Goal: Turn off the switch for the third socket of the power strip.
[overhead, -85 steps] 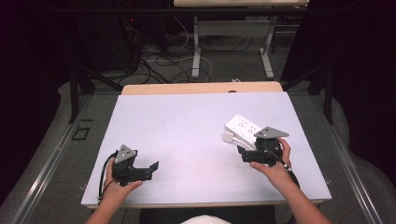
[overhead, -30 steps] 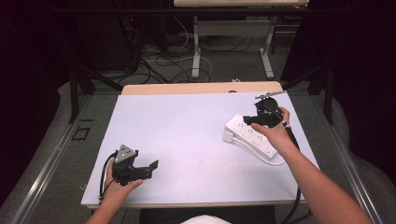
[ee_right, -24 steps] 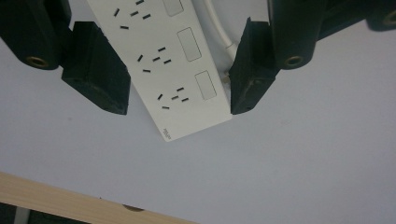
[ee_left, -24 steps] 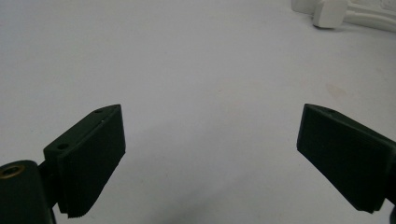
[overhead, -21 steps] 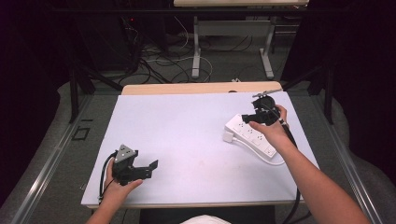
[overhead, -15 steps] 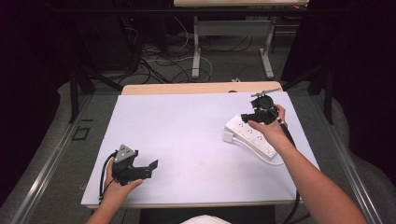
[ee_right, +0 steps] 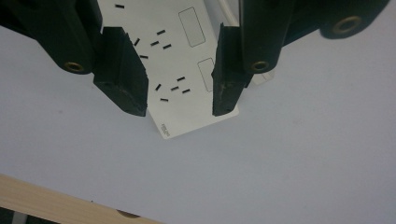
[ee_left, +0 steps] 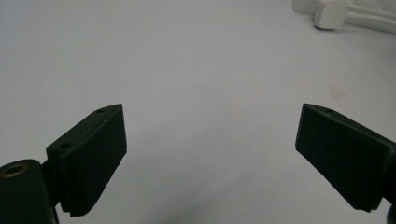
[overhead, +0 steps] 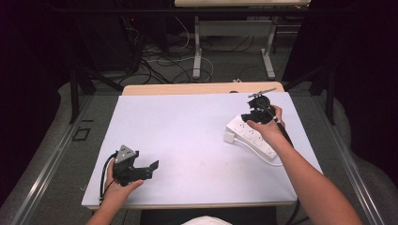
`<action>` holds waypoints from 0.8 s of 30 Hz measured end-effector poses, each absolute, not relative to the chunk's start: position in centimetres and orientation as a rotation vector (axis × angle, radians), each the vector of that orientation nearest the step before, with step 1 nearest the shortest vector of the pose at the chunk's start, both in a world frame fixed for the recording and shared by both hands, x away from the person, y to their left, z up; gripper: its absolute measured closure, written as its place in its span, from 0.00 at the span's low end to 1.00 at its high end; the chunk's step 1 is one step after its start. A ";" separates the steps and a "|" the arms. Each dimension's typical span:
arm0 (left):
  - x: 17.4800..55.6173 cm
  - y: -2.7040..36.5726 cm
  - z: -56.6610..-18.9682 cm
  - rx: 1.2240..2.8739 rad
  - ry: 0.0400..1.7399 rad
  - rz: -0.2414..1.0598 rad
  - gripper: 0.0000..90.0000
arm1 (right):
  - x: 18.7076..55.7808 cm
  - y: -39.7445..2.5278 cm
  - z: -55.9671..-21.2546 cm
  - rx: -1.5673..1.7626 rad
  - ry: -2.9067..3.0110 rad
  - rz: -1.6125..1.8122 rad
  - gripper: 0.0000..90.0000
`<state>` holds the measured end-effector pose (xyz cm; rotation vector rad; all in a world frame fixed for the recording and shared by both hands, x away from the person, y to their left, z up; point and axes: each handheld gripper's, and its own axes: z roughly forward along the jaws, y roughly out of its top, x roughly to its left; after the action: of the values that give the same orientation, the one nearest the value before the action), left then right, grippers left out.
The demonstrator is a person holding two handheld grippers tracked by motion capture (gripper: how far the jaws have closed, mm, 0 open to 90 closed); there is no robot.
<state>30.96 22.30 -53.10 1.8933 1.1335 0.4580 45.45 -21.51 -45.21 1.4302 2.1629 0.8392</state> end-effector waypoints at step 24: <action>31.0 22.3 -53.2 1.878 1.144 0.462 0.12 | 46.7 -20.5 -46.6 1.443 2.212 0.807 0.70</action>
<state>31.02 22.26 -53.22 1.8781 1.1438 0.4623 46.68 -20.49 -46.64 1.4433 2.2118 0.8069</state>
